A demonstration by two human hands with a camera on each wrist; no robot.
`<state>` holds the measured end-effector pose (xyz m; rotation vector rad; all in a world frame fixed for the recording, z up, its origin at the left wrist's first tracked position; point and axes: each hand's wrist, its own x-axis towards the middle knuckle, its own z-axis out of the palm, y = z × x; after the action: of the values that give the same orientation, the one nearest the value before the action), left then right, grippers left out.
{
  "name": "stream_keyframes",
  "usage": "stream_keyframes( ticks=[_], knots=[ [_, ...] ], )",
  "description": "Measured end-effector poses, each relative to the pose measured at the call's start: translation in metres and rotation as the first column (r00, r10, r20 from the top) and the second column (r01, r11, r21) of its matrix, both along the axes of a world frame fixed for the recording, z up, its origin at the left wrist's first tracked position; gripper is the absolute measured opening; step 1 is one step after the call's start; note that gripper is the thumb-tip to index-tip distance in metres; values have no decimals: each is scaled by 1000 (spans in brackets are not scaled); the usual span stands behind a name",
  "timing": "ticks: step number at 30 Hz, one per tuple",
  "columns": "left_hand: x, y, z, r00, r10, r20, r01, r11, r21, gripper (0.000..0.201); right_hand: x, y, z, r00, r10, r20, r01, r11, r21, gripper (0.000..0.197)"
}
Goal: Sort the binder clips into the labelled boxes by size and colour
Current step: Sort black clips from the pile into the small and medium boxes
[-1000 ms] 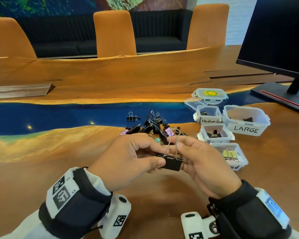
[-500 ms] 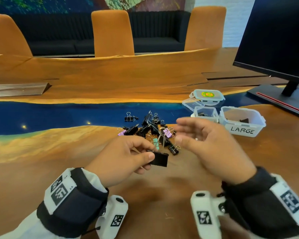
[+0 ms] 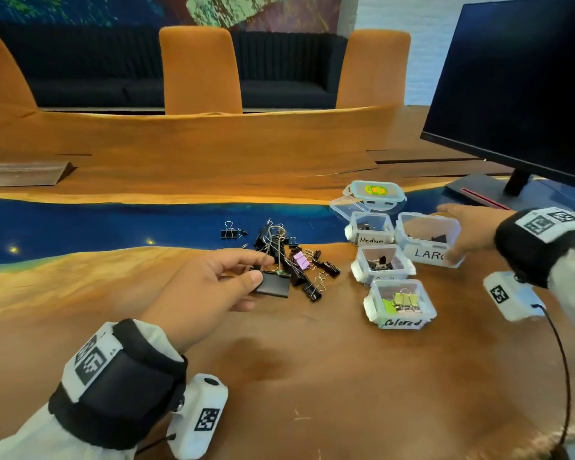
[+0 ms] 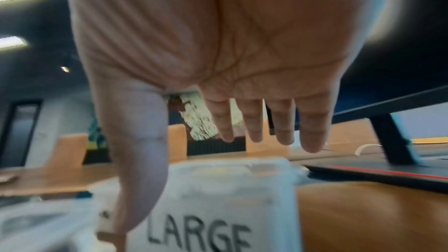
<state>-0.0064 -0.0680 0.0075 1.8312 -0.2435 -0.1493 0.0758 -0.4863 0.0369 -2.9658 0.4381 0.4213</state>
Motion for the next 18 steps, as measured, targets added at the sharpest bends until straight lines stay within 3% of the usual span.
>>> stream_keyframes(
  ticks=[5, 10, 14, 18],
  knots=[
    [1, -1, 1, 998, 68, 12, -67, 995, -71, 29, 8, -10, -10, 993, 24, 119, -29, 999, 37, 124],
    [2, 4, 7, 986, 167, 16, -162, 970, -182, 17, -11, -6, 14, 915, 120, 386, -107, 993, -54, 120],
    [-1, 2, 19, 987, 159, 29, -150, 969, -198, 13, -46, 17, 40, 807, 208, 552, -234, 972, -24, 118],
    [-9, -4, 37, 996, 91, 8, -85, 952, -294, 20, -93, 63, 44, 766, 318, 559, -437, 895, 88, 122]
  ],
)
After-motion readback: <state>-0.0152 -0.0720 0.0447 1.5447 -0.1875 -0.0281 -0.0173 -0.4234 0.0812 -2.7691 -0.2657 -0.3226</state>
